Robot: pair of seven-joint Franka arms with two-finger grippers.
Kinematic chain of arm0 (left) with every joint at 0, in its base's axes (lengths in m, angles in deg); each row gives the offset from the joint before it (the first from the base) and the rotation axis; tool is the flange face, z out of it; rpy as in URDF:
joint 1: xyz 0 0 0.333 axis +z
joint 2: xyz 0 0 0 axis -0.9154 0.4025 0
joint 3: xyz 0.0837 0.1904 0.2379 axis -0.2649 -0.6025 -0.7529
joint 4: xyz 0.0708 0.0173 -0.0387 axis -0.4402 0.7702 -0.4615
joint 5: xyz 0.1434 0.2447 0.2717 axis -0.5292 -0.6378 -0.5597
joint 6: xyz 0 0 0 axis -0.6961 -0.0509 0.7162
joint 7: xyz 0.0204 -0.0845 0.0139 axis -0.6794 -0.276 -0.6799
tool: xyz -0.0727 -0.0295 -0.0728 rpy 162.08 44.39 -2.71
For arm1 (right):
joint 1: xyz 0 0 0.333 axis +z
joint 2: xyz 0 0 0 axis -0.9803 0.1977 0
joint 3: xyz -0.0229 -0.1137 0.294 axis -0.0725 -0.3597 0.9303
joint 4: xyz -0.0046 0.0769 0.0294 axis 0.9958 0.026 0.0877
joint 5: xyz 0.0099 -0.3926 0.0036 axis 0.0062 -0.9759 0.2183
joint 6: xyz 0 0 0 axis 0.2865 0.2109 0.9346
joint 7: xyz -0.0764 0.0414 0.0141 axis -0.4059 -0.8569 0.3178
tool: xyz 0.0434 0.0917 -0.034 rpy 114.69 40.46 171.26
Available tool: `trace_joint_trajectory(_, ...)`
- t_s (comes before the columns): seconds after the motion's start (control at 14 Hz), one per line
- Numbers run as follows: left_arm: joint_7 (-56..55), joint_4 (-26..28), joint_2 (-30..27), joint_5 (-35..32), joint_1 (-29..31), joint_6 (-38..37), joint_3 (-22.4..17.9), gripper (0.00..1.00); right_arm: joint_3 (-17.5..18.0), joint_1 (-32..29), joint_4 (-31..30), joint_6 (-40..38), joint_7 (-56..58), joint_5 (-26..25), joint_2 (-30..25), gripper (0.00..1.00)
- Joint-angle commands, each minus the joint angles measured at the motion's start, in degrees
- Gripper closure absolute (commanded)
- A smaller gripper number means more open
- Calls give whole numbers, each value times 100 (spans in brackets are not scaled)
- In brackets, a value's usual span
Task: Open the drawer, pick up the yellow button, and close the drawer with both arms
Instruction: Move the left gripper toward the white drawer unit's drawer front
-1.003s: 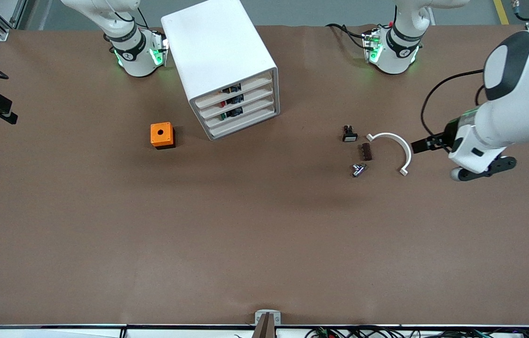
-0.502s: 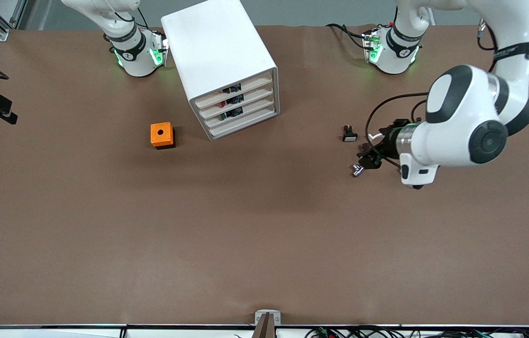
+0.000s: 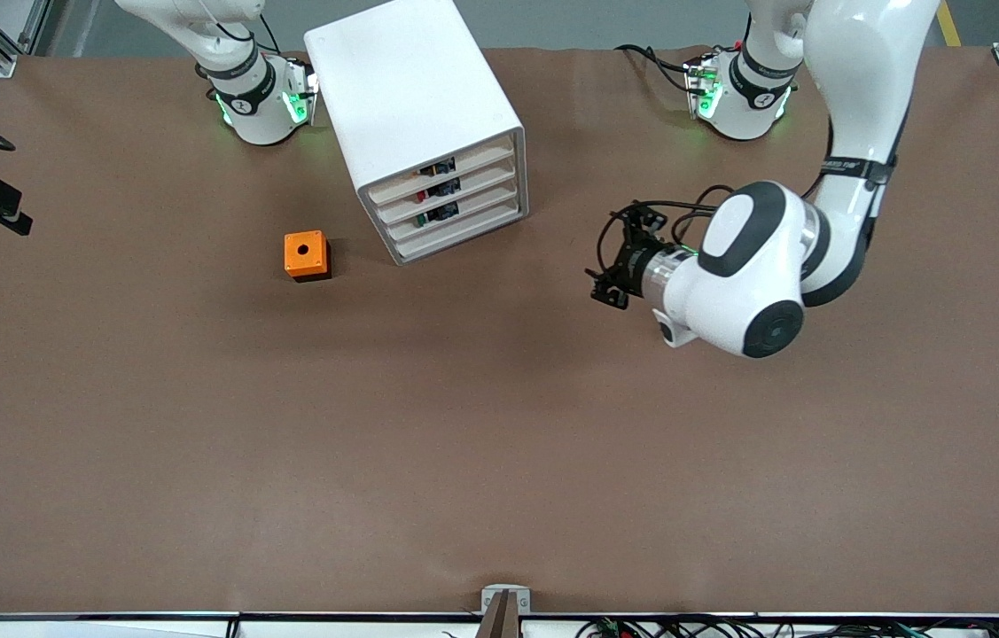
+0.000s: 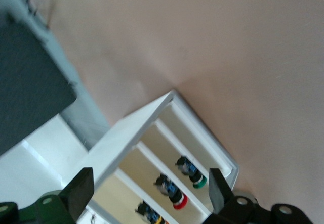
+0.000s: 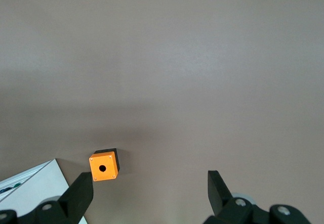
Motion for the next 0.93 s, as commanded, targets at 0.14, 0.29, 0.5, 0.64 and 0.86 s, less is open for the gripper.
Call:
trace_joint_trajectory(0.14, -1748, -326, 774, 410, 15, -370, 592, 0, 81, -123, 72, -66, -24, -9, 26, 0)
trace_joint_trajectory(0.29, -2302, -317, 959, 594, 15, -564, 829, 0, 81, -123, 81, -66, -24, -9, 26, 0)
trace_joint_trajectory(0.5, -2778, -317, 1135, 1104, 6, -591, 865, 0, 81, -123, 72, -66, -24, -9, 26, 0)
trace_joint_trajectory(0.64, -2954, -317, 1249, 1193, -108, -591, 874, 0, 81, -123, 72, -66, -24, -9, 26, 0)
trace_joint_trajectory(0.86, -2981, -317, 1433, 1254, -108, -582, 874, 31, 81, -123, 72, -75, -24, -9, 26, 0)
